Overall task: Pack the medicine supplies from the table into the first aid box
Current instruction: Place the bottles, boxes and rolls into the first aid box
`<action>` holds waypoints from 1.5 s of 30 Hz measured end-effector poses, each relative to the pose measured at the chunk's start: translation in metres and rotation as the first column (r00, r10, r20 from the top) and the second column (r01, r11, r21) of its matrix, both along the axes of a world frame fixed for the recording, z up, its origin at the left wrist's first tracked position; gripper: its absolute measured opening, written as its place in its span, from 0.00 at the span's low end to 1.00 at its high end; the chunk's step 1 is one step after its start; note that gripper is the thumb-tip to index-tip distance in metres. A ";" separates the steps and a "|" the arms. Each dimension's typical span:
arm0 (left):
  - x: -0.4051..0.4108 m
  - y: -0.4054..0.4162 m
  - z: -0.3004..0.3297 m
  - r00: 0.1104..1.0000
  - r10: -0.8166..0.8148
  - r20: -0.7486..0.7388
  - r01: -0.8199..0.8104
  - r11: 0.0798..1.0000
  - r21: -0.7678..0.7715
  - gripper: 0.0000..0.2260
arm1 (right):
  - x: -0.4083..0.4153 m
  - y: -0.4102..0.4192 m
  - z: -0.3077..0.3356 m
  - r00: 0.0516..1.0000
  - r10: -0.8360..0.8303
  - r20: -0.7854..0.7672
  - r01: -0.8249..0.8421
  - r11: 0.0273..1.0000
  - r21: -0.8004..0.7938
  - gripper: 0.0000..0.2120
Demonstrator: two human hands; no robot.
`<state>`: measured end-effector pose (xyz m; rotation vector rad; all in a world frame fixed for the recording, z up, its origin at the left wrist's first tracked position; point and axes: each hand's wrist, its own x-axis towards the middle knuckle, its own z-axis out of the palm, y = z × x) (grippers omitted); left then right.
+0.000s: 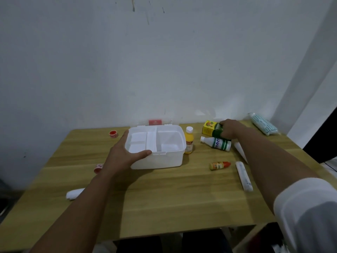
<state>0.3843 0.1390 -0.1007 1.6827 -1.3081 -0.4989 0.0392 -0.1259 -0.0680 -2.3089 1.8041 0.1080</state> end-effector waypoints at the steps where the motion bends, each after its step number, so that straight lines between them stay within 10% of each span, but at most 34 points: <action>1: 0.000 0.000 0.000 1.000 0.002 0.001 -0.002 1.000 0.003 0.40 | -0.001 0.003 0.001 1.000 0.000 0.002 0.000 1.000 -0.021 0.26; 8: 0.001 0.007 0.007 1.000 -0.014 0.002 0.014 0.999 0.046 0.49 | 0.020 0.037 0.087 0.977 0.057 0.206 -0.004 0.969 -0.248 0.26; 15: 0.000 0.024 0.012 1.000 0.010 -0.009 -0.009 0.999 0.048 0.46 | 0.092 0.103 0.160 0.911 0.381 0.156 -0.344 0.913 -0.219 0.24; 24: 0.002 0.040 0.009 0.999 0.051 -0.003 -0.051 0.996 0.076 0.46 | 0.155 0.164 0.110 0.845 0.477 -0.240 -0.517 0.844 -0.142 0.21; 45: 0.000 0.039 0.006 0.997 0.051 0.054 -0.056 0.994 0.090 0.46 | 0.159 0.155 0.051 0.825 0.539 0.168 -0.497 0.835 -0.238 0.22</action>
